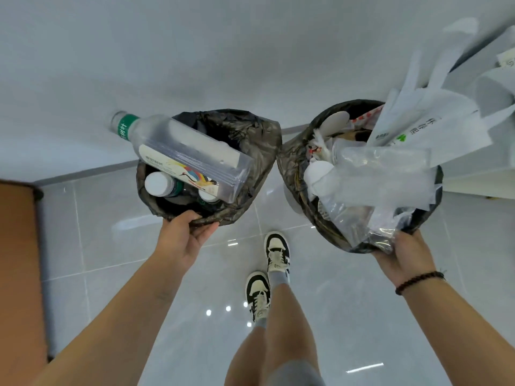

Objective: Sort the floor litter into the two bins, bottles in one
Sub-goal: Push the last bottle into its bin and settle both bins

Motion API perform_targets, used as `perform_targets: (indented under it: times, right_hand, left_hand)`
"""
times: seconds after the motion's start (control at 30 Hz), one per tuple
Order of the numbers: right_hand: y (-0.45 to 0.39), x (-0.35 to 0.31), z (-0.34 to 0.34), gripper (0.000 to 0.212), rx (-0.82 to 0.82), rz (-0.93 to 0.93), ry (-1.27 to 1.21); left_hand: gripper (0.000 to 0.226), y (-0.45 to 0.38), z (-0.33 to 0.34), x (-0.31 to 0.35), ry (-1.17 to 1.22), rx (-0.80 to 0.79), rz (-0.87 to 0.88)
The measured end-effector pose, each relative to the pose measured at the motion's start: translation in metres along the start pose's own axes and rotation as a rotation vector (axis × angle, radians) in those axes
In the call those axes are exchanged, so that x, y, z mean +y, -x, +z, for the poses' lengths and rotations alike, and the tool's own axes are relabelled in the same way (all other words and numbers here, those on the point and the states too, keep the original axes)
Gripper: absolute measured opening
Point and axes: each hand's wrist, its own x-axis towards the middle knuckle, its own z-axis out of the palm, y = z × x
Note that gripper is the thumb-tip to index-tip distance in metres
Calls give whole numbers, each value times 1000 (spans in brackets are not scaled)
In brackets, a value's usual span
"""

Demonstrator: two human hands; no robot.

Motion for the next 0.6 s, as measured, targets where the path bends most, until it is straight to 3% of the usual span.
perform_targets:
  times: [0.37, 0.6]
  right_hand:
    - [-104, 8, 44, 48, 98, 38, 53]
    - [-160, 44, 54, 53, 122, 56, 41]
  left_hand:
    - [50, -107, 16, 12, -5, -11, -28]
    - [53, -195, -9, 2, 53, 34, -74]
